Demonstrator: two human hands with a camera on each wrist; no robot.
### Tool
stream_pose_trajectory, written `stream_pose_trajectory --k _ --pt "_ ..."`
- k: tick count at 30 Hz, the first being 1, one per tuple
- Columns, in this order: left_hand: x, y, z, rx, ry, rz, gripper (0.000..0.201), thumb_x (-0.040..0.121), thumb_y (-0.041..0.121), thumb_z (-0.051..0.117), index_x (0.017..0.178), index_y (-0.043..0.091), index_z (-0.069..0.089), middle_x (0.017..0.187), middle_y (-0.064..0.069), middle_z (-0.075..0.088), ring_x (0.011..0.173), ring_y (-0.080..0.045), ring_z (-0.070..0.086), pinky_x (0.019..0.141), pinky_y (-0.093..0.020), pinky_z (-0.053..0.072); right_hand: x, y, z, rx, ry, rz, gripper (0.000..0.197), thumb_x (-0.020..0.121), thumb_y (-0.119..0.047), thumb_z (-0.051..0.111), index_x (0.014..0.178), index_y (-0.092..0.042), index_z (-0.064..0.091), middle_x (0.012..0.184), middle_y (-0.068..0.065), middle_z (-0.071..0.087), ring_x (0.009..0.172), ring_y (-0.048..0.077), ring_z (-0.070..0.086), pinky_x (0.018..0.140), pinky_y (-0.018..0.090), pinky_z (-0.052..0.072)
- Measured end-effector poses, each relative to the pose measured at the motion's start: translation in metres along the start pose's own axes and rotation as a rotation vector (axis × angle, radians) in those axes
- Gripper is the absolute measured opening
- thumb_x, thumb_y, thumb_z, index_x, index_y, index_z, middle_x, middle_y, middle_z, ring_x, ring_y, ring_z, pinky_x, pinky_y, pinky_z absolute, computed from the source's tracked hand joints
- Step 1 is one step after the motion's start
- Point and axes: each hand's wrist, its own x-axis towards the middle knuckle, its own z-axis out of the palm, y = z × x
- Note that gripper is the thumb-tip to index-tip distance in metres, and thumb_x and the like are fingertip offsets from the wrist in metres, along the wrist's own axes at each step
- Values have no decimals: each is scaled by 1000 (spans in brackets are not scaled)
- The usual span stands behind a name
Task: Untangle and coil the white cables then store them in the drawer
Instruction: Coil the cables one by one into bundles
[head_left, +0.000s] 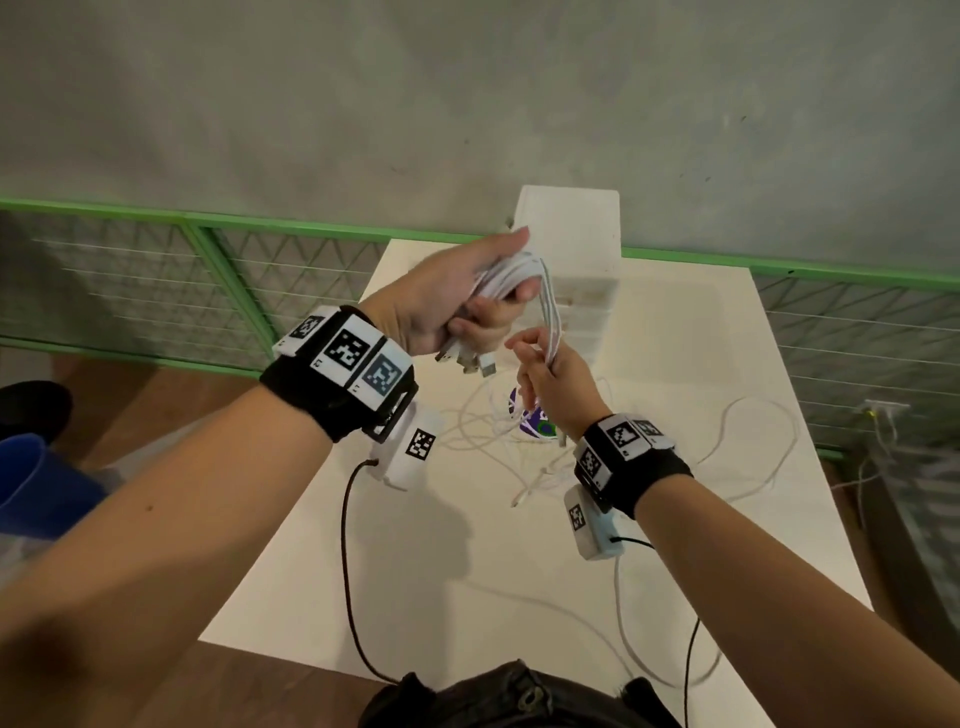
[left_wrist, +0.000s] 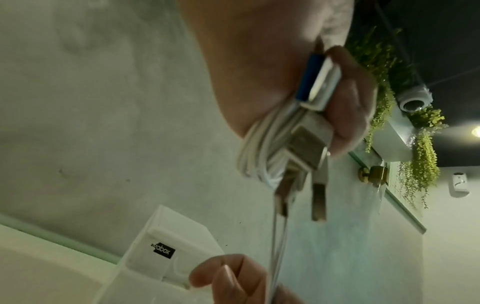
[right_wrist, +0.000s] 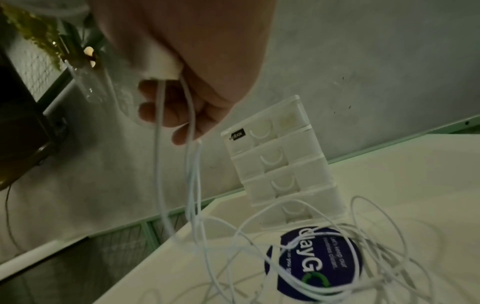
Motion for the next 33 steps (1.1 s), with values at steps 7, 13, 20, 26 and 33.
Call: stream_pose_trajectory --k 7,13,20,26,33 --pt "12 5 -3 -327 127 338 47 99 40 18 74 12 46 40 7 34 31 -6 27 41 -24 19 -7 10 8 -200 63 -150 4 95 -28 44 93 -29 48 58 -6 44 47 11 44 52 27 41" --pt "25 3 -2 -499 402 534 40 102 39 25 80 13 46 51 4 39 43 -10 35 49 -23 31 -8 -1 9 -446 -24 -251 27 97 -23 42 119 -13 55 59 -23 39 53 -10 46 61 13 34" --pt "38 -28 -18 476 739 631 18 100 22 36 87 14 45 57 3 38 45 -10 36 43 -25 29 1 -18 8 -620 -82 -541 27 93 -19 51 115 -7 62 78 12 67 69 29 59 62 28 39" --pt "41 -40 -15 1321 535 215 30 101 32 33 90 6 44 59 4 46 50 -13 45 51 -26 33 10 -20 -1 -594 -136 -451 20 90 -18 56 96 -5 70 83 15 72 73 31 64 63 30 42" --pt "45 -63 -22 1221 376 -179 31 99 31 31 84 7 45 60 -9 55 47 -19 51 54 -27 37 10 -8 -16 -836 -282 -312 27 85 -38 63 92 -15 74 81 10 73 75 27 64 65 27 41"
